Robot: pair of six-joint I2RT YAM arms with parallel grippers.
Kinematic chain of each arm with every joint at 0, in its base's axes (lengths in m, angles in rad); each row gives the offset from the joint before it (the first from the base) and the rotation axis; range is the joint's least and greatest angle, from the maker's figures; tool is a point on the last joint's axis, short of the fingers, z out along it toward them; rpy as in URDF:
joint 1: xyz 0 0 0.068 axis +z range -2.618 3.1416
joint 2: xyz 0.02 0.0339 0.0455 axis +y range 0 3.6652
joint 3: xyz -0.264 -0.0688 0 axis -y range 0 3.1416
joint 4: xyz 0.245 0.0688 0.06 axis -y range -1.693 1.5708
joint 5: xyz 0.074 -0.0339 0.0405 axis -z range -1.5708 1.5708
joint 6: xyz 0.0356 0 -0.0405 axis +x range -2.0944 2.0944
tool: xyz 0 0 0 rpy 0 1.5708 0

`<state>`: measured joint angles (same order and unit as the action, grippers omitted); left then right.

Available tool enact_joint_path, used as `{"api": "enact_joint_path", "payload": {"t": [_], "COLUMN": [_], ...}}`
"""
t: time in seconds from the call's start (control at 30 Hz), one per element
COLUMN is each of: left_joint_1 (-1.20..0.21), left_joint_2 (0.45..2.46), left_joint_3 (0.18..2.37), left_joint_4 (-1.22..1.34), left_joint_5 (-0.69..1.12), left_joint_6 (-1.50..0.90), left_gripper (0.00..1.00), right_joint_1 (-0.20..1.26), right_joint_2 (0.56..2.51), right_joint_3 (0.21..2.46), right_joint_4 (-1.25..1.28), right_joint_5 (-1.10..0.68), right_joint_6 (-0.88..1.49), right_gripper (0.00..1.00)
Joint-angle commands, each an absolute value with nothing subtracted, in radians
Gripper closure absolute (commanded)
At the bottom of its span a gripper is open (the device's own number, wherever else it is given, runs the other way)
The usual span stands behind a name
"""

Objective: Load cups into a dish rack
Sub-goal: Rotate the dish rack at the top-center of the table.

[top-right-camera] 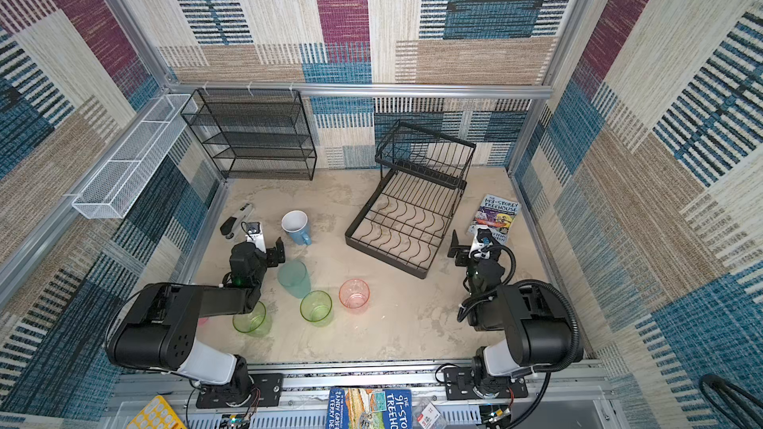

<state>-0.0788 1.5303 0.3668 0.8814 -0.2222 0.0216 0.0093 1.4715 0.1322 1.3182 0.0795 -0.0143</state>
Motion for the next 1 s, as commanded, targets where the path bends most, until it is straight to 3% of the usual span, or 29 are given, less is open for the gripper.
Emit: {"api": "enact_joint_path", "payload": {"t": [0.0,0.23,0.7,0.97], "left_joint_1": [-0.085,-0.090,-0.139,-0.248], "left_joint_2": [1.526,1.486,1.164,1.012], "left_joint_3": [0.358,0.362,0.580,0.675], "left_joint_4": [0.938,0.903,0.337,0.201], "left_joint_5": [-0.252,-0.259,-0.461,-0.430], "left_joint_6": [0.048,0.053,-0.066,-0.058], "left_gripper": [0.05,0.05,0.05,0.05], "right_joint_1": [0.011,0.010,0.010,0.024], "right_joint_2": [1.439,1.312,1.097,1.058], "right_joint_3": [0.118,0.118,0.144,0.270], "right_joint_4": [1.372,1.239,1.005,0.749], "right_joint_5": [0.108,0.148,0.247,0.306], "right_joint_6": [-0.002,0.029,0.121,0.210], "right_gripper": [0.00,0.00,0.00,0.00]}}
